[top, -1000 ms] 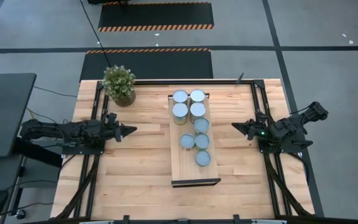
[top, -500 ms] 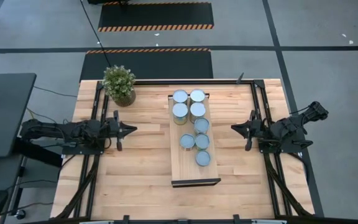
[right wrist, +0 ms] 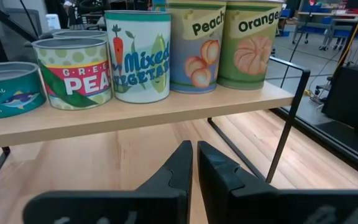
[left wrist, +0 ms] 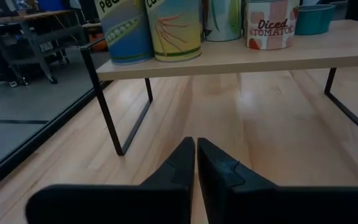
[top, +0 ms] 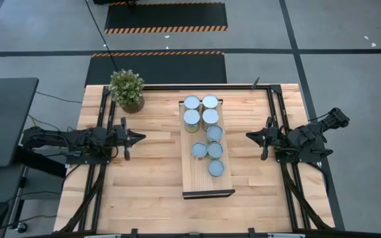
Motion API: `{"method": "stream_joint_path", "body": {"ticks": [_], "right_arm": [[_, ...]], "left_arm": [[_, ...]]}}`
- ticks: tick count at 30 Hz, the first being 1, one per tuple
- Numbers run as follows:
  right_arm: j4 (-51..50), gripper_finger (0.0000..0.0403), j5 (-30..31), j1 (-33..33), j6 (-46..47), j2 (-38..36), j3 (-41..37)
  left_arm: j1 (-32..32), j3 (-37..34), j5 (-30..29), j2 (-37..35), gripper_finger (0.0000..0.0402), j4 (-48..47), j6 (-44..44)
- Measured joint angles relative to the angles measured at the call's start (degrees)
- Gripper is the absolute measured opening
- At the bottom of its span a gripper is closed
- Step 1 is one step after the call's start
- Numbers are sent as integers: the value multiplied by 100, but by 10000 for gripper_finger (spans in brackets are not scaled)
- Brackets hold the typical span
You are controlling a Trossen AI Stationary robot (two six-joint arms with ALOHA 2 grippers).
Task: Pick and place cans onto a shelf
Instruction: Return to Home Position
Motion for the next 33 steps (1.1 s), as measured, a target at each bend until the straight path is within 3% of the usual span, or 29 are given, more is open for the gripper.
{"method": "stream_joint_path", "body": {"ticks": [33], "right_arm": [[1,32,-9,0,0,2,0]], "left_arm": [[-2,15,4,0,27,15,-5]]}}
